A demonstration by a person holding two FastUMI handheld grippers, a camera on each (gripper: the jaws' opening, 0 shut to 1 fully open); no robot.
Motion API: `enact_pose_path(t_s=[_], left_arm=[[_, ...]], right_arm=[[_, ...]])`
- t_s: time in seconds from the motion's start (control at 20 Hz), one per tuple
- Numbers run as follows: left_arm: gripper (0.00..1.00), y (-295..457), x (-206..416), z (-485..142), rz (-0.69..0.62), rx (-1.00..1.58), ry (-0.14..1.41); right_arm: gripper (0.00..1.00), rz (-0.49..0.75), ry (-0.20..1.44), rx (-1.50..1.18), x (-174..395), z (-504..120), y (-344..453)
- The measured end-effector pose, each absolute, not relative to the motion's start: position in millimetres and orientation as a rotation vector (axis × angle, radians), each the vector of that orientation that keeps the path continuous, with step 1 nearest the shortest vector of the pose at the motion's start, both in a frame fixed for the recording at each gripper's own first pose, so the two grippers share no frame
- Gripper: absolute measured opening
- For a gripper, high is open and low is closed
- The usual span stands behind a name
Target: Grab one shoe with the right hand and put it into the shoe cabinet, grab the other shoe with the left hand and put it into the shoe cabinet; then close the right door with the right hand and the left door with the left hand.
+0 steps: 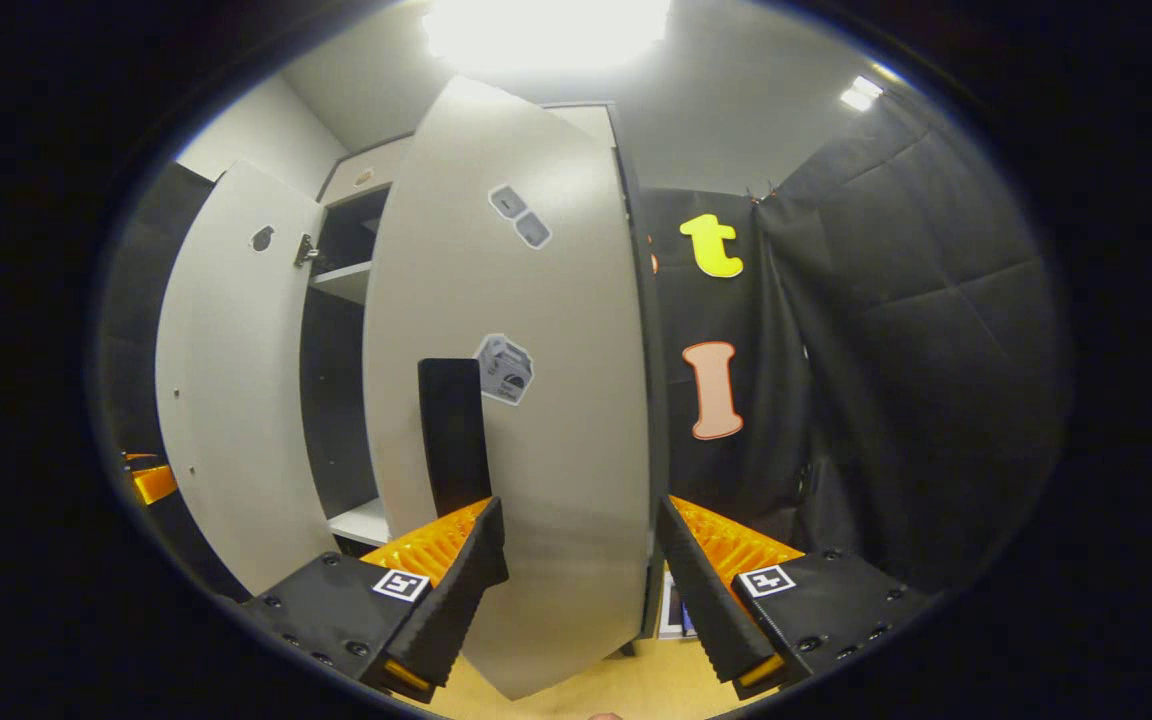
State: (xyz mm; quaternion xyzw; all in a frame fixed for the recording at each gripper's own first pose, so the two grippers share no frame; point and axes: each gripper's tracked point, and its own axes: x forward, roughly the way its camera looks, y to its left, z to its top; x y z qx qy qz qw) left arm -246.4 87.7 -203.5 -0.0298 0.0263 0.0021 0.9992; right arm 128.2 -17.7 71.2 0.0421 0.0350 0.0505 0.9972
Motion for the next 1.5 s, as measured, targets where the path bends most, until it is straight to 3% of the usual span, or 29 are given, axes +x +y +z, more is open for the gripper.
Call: enact_pose_path(t_s=[0.05, 0.1, 0.2, 0.25, 0.6, 1.1, 1.5], left_arm=[[0.91, 99, -246, -202, 0.030, -0.057, 0.048], [0.91, 111, -246, -199, 0.052, -0.053, 0.043], [0.91, 137, -247, -192, 0.106, -0.041, 0.030], [0.91, 149, -246, -188, 0.133, -0.042, 0.023], [0.90, 203, -213, -196, 0.233, -0.061, 0.055], [0.90, 206, -200, -205, 0.219, -0.069, 0.095], [0.90, 204, -197, -204, 0.208, -0.027, 0.094]], right_arm=[[0.98, 0.109, 0.059, 0.078, 128, 74, -12], [0.99, 0.115, 0.049, 0.068, 127, 75, -10], [0.95, 0.125, 0.031, 0.052, 122, 80, -7], [0.99, 0.126, 0.025, 0.046, 120, 82, -7], [0.99, 0.059, 0.024, 0.053, 101, 79, -41], [0.97, -0.066, 0.056, 0.079, 83, 64, -101], [0.97, -0.030, 0.069, 0.062, 91, 52, -97]])
